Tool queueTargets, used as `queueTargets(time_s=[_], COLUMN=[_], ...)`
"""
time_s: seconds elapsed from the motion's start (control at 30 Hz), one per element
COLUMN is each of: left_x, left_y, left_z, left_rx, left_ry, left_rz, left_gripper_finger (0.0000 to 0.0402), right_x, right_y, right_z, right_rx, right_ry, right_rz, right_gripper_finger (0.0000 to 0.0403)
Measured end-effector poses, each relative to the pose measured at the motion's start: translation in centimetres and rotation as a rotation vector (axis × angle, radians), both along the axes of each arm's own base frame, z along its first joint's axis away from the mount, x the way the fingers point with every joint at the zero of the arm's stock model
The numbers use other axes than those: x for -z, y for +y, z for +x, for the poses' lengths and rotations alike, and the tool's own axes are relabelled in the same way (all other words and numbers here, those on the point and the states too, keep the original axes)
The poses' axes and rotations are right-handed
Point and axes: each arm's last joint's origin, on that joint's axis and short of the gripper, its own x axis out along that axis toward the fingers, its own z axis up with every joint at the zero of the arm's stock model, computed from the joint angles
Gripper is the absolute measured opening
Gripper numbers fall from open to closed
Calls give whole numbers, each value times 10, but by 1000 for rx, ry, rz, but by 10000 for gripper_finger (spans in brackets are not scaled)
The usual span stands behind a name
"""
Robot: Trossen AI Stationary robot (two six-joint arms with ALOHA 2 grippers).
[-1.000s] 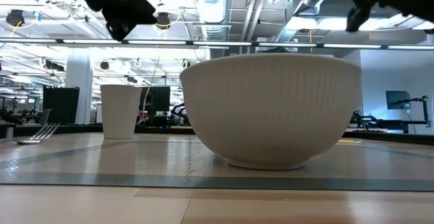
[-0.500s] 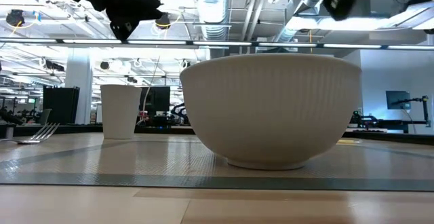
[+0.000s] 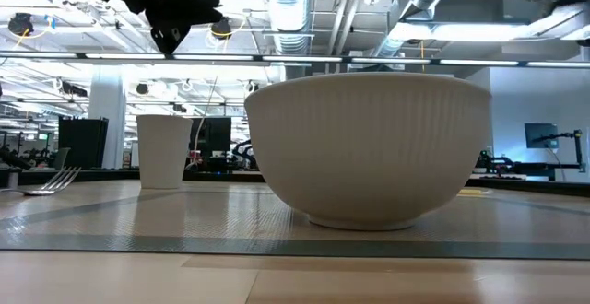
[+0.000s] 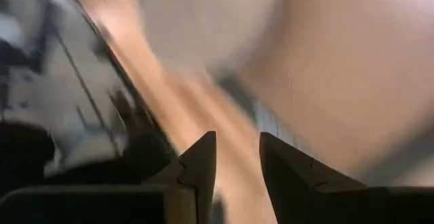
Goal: Pick & Place Utensil
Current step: Put the spoon into the bowl on the silicone mat
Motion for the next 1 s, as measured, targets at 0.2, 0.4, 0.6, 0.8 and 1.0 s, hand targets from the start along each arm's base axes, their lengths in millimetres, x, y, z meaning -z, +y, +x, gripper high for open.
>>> queueTargets(time_s=[0.2, 0.4, 0.6, 0.8, 1.0], left_x=[0, -1, -1, -1, -2], left_y=[0, 0, 0, 0, 0], left_z=[0, 0, 0, 1, 1], left_rx=[0, 0, 0, 0, 0], left_ry=[-5, -7, -11, -13, -27], left_rz=[-1, -2, -3, -4, -8], left_gripper_finger=[92, 92, 92, 92, 92], right_x=[41, 59, 76, 88, 81], right_y=[24, 27, 29, 30, 22], right_z=[-29, -42, -41, -39, -33], right_rx=[119, 300, 341, 335, 249], right_ry=[445, 640, 693, 719, 679], right_rz=[58, 21, -49, -103, -112], right_gripper_finger=[107, 107, 107, 102, 25])
